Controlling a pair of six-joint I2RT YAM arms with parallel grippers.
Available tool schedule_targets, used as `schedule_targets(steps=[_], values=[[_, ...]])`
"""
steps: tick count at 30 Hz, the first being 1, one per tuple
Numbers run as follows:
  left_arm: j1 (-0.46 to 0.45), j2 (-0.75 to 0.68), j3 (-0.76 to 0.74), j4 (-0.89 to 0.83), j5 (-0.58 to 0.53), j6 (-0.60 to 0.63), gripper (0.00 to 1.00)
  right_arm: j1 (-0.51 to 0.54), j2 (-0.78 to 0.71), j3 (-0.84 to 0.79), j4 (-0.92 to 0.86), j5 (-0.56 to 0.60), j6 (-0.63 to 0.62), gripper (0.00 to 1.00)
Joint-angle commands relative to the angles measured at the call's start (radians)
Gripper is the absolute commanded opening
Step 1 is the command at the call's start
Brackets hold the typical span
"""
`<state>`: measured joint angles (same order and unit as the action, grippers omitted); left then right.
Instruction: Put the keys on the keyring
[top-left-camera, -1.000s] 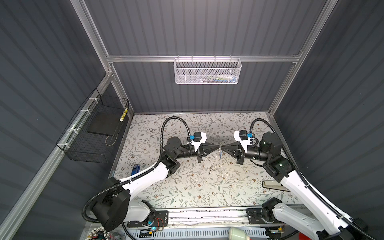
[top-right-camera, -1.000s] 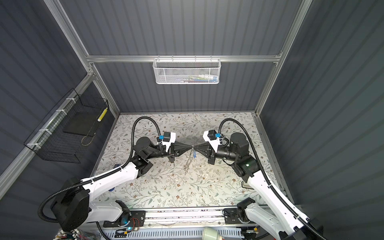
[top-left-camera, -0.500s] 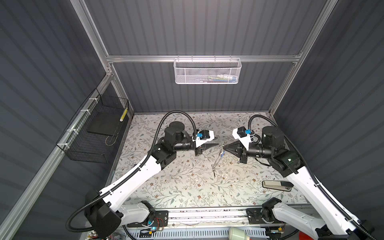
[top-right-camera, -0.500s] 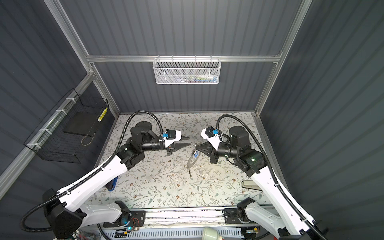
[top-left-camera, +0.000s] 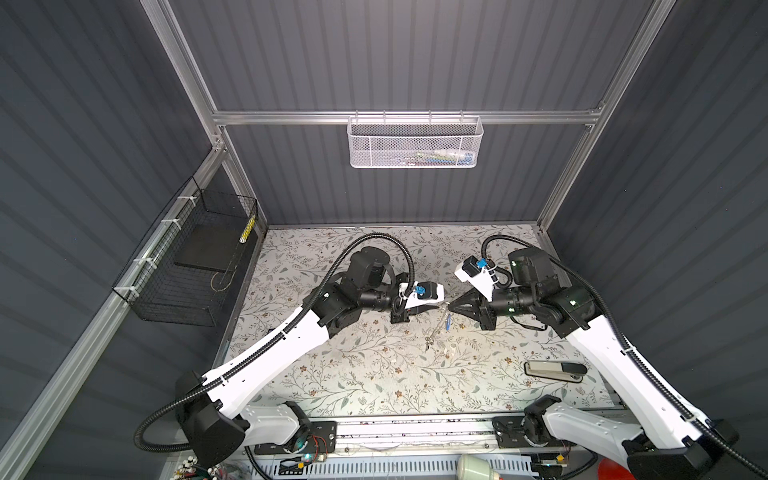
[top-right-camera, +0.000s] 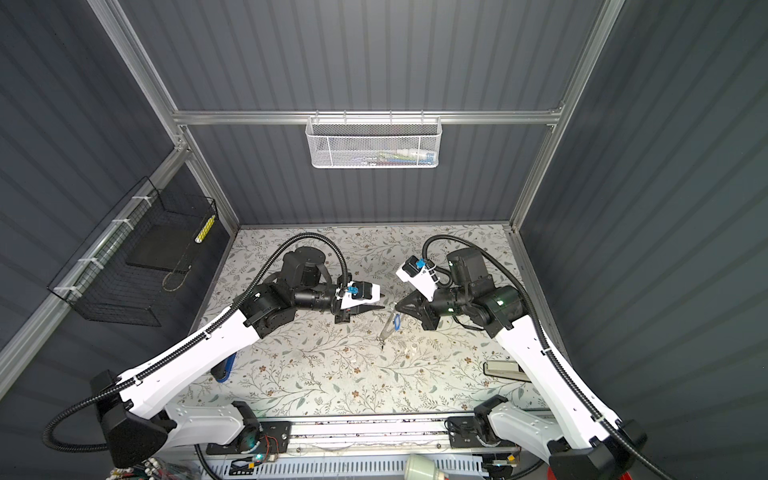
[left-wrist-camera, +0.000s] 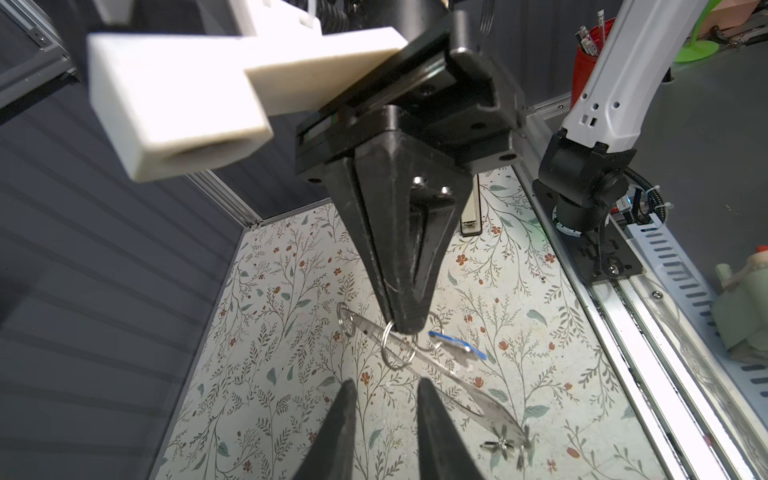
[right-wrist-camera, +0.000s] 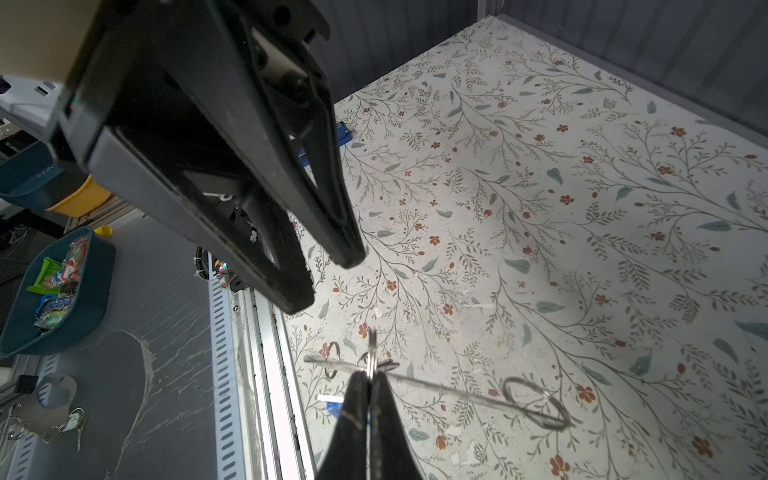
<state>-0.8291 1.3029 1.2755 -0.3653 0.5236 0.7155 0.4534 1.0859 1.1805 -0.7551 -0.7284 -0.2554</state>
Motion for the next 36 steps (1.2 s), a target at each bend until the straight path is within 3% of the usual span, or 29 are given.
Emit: schedule_targets(steps=[1,28,36], values=[[-0.017,0.022,0.038,-0.042,-0.015,0.022,0.27,0.007,0.007,0.032,-0.028,-0.011,-0.002,0.0],[-0.044,0.116,0.108,-0.115,-0.045,0.068,0.22,0.04,0.014,0.036,-0.017,-0.009,-0.021,0.0],[-0.045,0.142,0.13,-0.179,0.007,0.102,0.13,0.069,0.003,0.019,-0.015,0.032,-0.103,0.0]])
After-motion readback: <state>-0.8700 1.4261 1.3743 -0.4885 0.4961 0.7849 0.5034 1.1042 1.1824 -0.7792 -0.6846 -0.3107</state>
